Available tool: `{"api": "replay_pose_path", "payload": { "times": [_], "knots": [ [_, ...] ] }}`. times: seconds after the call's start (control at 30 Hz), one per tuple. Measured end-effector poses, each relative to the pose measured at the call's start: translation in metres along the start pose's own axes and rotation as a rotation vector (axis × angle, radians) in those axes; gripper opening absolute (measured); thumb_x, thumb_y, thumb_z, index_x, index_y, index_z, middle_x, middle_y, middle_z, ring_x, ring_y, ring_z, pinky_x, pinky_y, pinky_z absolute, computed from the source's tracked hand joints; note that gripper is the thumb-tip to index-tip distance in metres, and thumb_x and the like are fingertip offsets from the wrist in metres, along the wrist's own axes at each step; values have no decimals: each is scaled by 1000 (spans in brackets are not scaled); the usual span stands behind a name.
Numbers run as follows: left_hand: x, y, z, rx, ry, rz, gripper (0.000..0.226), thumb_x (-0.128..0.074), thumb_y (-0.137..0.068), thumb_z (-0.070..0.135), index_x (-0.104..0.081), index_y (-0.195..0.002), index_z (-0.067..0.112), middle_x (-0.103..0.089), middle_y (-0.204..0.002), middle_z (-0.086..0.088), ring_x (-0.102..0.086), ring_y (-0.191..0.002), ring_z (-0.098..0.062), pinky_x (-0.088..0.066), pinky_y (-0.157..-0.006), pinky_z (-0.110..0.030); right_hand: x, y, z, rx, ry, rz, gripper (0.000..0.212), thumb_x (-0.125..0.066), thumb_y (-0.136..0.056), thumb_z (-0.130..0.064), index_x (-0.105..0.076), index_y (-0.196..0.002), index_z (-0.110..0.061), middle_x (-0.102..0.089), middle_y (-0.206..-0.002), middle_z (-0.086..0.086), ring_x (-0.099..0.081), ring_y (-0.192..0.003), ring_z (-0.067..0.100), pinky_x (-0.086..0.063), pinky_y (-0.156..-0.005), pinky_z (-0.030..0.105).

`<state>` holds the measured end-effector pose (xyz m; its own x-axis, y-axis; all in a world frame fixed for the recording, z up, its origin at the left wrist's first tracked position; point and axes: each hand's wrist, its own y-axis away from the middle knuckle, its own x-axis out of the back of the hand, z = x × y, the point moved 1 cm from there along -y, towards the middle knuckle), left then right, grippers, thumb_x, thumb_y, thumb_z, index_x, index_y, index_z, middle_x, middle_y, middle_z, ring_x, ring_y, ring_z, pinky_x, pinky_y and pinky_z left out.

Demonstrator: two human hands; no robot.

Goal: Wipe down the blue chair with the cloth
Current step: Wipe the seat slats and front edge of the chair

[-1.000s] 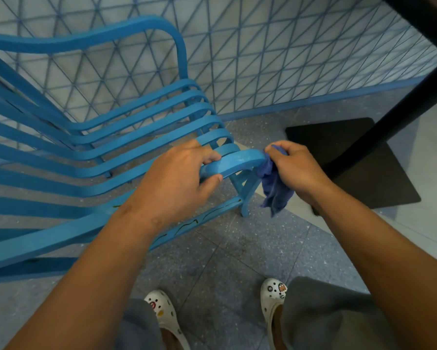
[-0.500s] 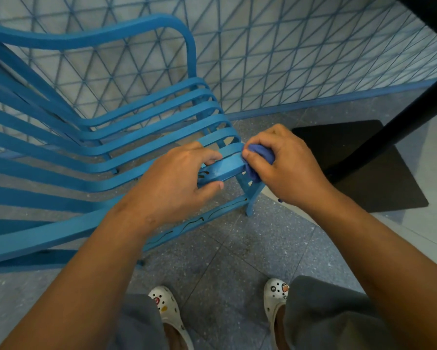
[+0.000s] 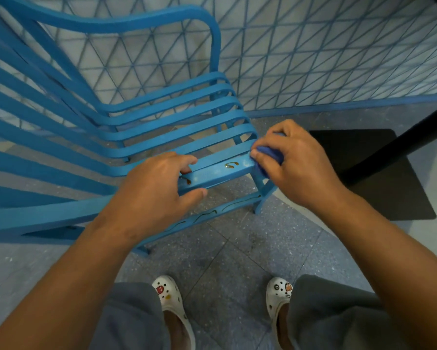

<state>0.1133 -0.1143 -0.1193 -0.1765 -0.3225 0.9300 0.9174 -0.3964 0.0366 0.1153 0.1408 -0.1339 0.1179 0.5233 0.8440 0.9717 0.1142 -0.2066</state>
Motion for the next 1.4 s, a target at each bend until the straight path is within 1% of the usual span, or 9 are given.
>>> {"api": "replay_pose_path", "payload": {
  "times": [0.13,0.23,0.3,0.47,0.67,0.8,1.0,1.2,1.4],
  "knots": [
    [5,6,-11,44,24,14,60,-70,-79,62,-61,-131,33,-62,-109,19,-59,-103,-11,-53,-88,-38,6,-9,10,-112,-2,30,27,-65,-97,-34,-72,-121,-24,-53,-117,1,-50,-114,23,-41,-96,33],
    [6,6,-14,37,36,3,60,-71,-80,60,-61,-132,33,-64,-112,17,-59,-102,-9,-52,-88,-37,-6,-2,-10,-84,-83,58,54,-73,-91,-32,-52,-140,-21,-43,-131,-1,-42,-116,3,-40,-95,15],
    [6,6,-14,24,32,2,60,-71,-80,60,-62,-132,31,-65,-114,15,-59,-103,-9,-52,-89,-35,-11,-1,-15,-70,-124,65,61,-79,-84,-34,-50,-135,-16,-46,-131,-1,-40,-112,-3,-38,-91,11],
    [9,8,-23,28,63,-18,62,-71,-78,62,-63,-131,31,-65,-114,16,-59,-102,-8,-53,-91,-37,9,-13,10,-151,-32,102,41,-81,-82,-42,-72,-114,-17,-52,-120,2,-46,-107,4,-29,-89,1],
    [7,9,-29,9,36,-16,62,-71,-77,65,-64,-129,32,-63,-109,18,-56,-94,-5,-51,-85,-32,-12,3,-10,-2,62,34,36,-65,-92,-47,-66,-120,-25,-57,-113,-4,-47,-108,13,-36,-87,26],
    [5,10,-32,-25,47,-31,62,-66,-75,68,-63,-127,34,-57,-104,22,-52,-92,-2,-46,-82,-28,-4,1,-1,75,63,-30,39,-62,-92,-50,-62,-123,-26,-56,-112,-9,-46,-107,10,-38,-89,28],
    [9,12,-34,-51,117,-46,63,-57,-74,73,-64,-124,36,-61,-104,20,-57,-95,-3,-54,-86,-37,-1,-3,6,-74,22,27,51,-67,-93,-44,-50,-138,-28,-48,-115,-15,-44,-108,6,-39,-89,29],
    [12,15,-34,-48,92,-59,60,-59,-76,67,-63,-126,36,-62,-108,19,-57,-100,-5,-52,-90,-37,-9,7,-21,238,35,-145,34,-58,-96,-43,-61,-125,-26,-57,-113,-13,-46,-103,11,-39,-84,23],
    [23,21,-46,-44,62,-47,61,-69,-76,60,-63,-131,34,-61,-105,25,-55,-91,2,-49,-83,-28,10,-3,4,100,105,-116,36,-56,-97,-39,-57,-131,-28,-54,-113,-9,-46,-106,13,-40,-89,34]
  ]
}}
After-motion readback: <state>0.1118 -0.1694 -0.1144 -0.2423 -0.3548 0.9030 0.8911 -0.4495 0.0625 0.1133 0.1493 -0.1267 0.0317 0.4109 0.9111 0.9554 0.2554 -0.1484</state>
